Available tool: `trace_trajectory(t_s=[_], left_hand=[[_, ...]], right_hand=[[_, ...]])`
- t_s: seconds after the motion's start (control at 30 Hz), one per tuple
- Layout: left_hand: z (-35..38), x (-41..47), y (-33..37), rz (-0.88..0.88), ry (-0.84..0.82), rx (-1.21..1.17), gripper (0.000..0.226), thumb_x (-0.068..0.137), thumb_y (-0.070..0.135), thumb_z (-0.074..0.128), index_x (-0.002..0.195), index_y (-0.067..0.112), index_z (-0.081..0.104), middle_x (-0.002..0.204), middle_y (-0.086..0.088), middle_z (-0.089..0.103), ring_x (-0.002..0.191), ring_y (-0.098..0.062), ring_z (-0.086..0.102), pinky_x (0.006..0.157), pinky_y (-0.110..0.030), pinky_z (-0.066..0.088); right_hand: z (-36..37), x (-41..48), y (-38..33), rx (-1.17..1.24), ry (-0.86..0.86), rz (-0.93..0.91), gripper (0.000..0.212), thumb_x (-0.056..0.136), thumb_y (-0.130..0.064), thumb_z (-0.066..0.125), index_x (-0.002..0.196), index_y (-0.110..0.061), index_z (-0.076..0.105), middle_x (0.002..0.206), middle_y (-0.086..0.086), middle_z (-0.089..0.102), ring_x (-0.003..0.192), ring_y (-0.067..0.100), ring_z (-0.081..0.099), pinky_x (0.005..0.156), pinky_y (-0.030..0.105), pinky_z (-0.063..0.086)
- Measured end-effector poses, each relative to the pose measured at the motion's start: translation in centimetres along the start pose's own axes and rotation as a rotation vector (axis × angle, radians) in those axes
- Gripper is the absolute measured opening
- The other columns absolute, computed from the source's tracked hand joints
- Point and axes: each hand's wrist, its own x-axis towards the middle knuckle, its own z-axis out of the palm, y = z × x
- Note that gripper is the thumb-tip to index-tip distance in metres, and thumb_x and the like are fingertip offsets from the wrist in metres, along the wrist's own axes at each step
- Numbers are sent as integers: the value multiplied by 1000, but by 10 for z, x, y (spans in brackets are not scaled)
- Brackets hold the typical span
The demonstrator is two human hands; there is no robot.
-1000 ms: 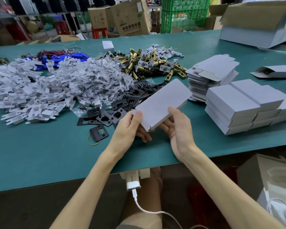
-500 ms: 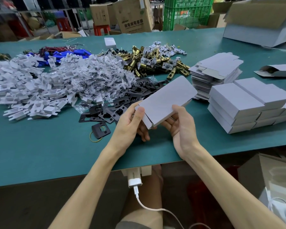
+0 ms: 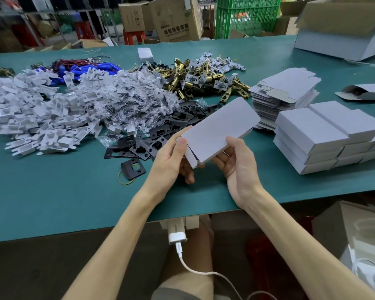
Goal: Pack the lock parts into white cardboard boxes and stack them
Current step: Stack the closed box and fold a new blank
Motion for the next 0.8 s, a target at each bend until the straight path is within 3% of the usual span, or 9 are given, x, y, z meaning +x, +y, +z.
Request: trace_trajectory(t_s=[0.13,0.3,0.5,0.8], left_hand=[[0,0,0,13,36,-8,39,115,34,32,150,25,48,75,-8,69,49,-32,58,47,-35,53],[0,2,-2,9,118,-14,38,116,33,31,144,23,54,77,-12,66,57,-49,53,42,-31,45],[-3,3,-7,50,172,31,38,115,37,29,132,25,61,73,-29,64,39,-18,43,37,-21,32],[-4,5,-9,11,196,-10,40,114,43,30,127,24,63,74,-28,66,38,-21,45,35,-22,30]], right_hand=[[1,-1,1,-36,-31,6,39,105,-20,49,139,0,51,116,12,69,99,20,70,91,36,59],[2,-2,2,-43,-111,-20,35,93,-25,60,124,-11,57,113,9,72,99,22,72,85,36,59],[1,-2,3,-65,-168,-25,31,90,-24,65,120,-14,60,113,9,73,99,26,73,81,37,61],[0,-2,2,-40,-162,-19,32,89,-21,66,119,-12,61,111,10,72,96,27,72,78,36,61]])
